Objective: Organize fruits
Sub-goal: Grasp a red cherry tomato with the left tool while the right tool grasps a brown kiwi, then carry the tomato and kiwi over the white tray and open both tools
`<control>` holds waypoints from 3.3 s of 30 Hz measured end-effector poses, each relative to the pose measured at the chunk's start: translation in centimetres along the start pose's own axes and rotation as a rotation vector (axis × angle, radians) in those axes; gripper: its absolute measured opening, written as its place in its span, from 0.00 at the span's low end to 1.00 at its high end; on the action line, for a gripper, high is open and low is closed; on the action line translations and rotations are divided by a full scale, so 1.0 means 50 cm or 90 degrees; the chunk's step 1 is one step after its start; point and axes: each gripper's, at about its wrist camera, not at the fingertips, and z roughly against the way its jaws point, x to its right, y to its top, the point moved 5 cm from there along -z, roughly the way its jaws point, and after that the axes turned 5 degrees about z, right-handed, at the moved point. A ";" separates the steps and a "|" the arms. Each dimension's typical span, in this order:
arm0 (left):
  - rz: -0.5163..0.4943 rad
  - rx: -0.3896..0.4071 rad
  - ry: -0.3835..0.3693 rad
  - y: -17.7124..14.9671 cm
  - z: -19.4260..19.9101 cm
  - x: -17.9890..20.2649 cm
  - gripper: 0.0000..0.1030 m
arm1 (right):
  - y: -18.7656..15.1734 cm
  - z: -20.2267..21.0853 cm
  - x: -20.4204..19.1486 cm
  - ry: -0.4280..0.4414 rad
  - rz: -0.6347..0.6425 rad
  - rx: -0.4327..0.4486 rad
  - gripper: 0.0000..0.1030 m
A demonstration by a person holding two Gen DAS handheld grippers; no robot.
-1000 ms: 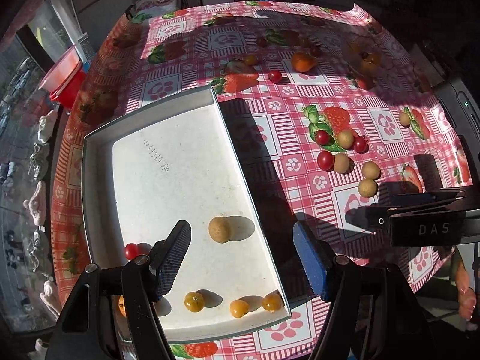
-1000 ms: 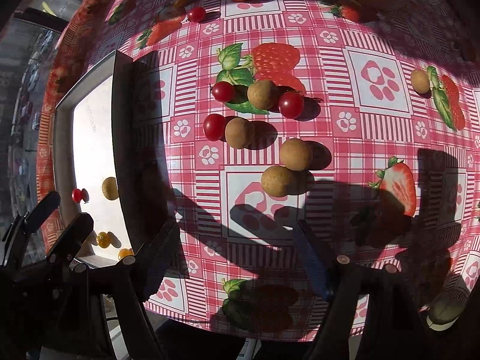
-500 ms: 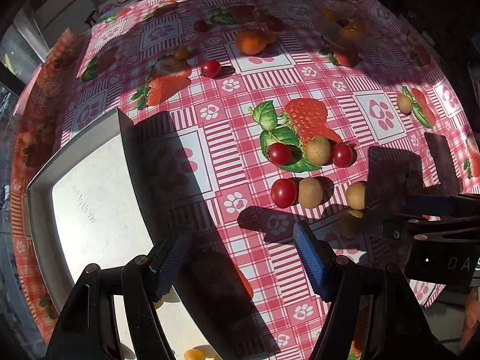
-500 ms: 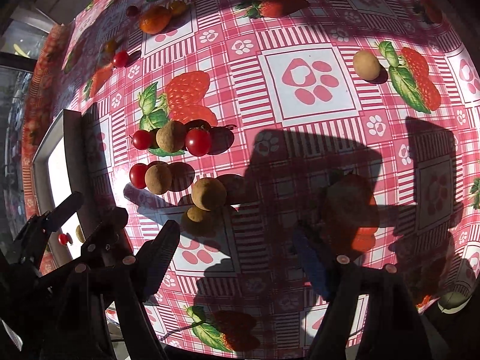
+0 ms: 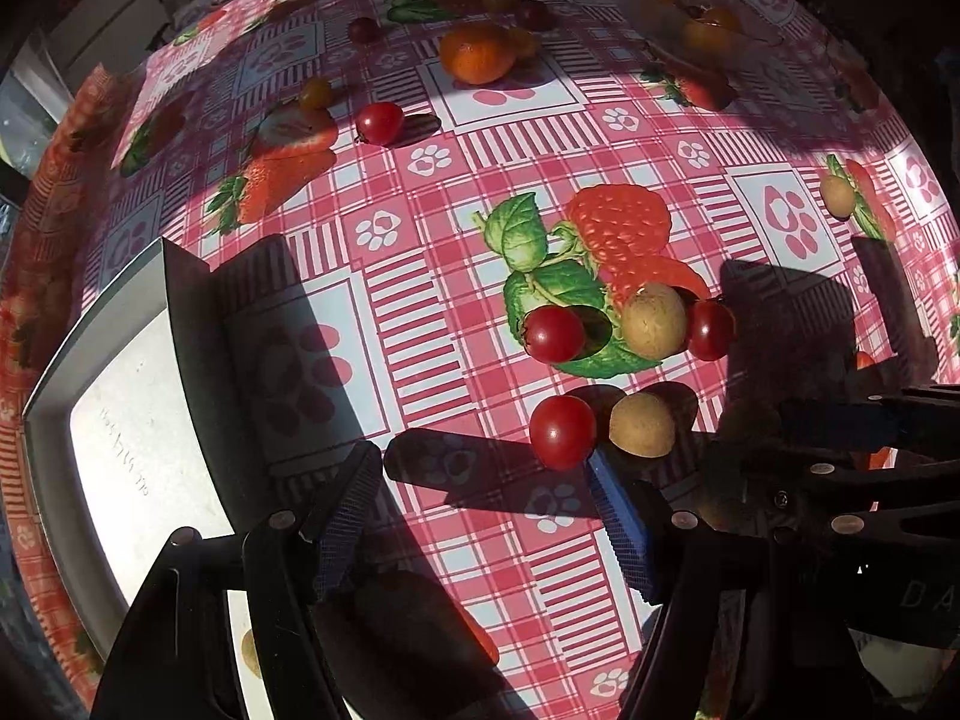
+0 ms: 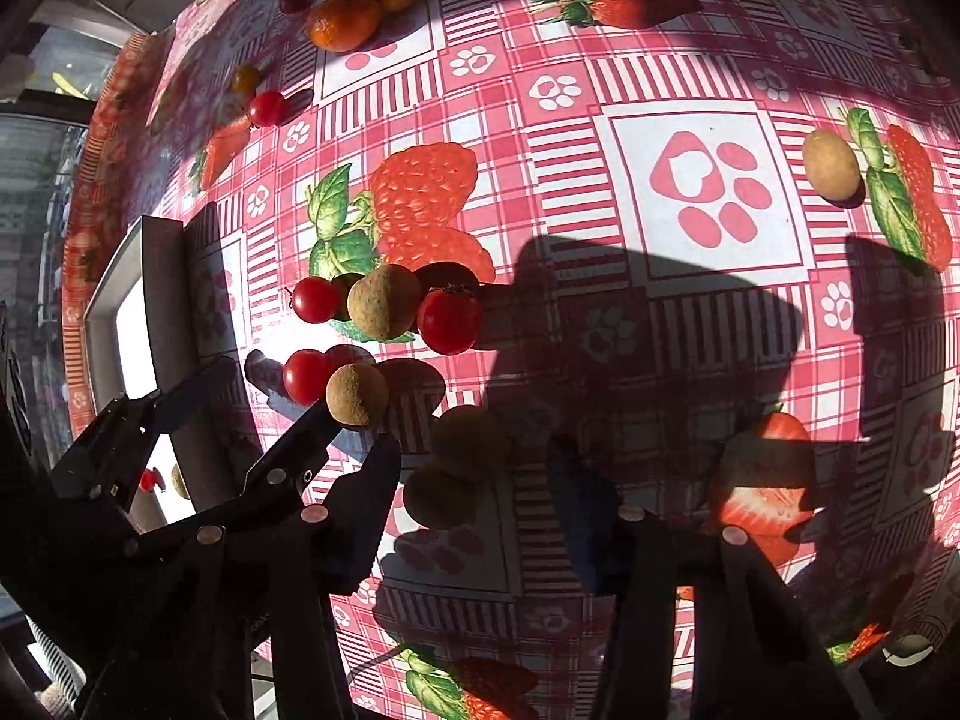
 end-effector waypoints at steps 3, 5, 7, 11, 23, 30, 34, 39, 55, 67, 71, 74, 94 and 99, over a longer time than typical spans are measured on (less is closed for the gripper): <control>-0.011 0.002 0.002 0.008 -0.007 0.011 0.70 | 0.001 0.002 -0.003 0.005 0.013 -0.004 0.36; -0.026 0.009 0.013 0.011 -0.004 0.024 0.68 | -0.006 0.000 -0.006 0.017 0.014 -0.010 0.28; -0.026 0.008 0.005 0.014 -0.004 0.033 0.63 | -0.006 0.002 -0.005 0.021 0.014 -0.007 0.28; -0.028 0.008 -0.021 0.023 -0.001 0.061 0.30 | -0.012 0.012 0.010 0.038 -0.007 -0.003 0.28; 0.019 0.002 -0.061 0.034 0.019 0.031 0.22 | -0.039 0.052 0.047 0.040 -0.020 0.015 0.28; 0.044 0.024 -0.080 -0.001 0.072 0.002 0.22 | -0.053 0.078 0.050 0.041 -0.013 0.023 0.28; 0.063 0.035 -0.086 -0.005 0.099 -0.031 0.22 | -0.053 0.085 0.037 0.042 -0.006 0.025 0.28; 0.081 0.051 -0.084 -0.029 0.130 -0.056 0.22 | -0.053 0.096 0.014 0.042 0.011 0.029 0.28; 0.189 0.084 -0.046 -0.104 0.172 -0.223 0.22 | -0.036 0.090 -0.182 0.027 0.152 0.026 0.28; 0.247 0.059 0.018 -0.156 0.114 -0.365 0.22 | -0.026 0.005 -0.393 0.032 0.278 -0.009 0.28; 0.254 0.044 0.028 -0.153 0.083 -0.386 0.22 | -0.018 -0.038 -0.431 0.013 0.307 -0.023 0.28; 0.254 0.032 0.028 -0.155 0.065 -0.395 0.22 | -0.013 -0.068 -0.444 -0.007 0.321 -0.032 0.28; 0.226 0.029 0.070 -0.159 0.049 -0.386 0.78 | -0.011 -0.122 -0.450 -0.041 0.339 -0.052 0.41; 0.223 0.016 0.077 -0.157 0.050 -0.379 0.78 | -0.002 -0.109 -0.456 -0.010 0.322 -0.053 0.60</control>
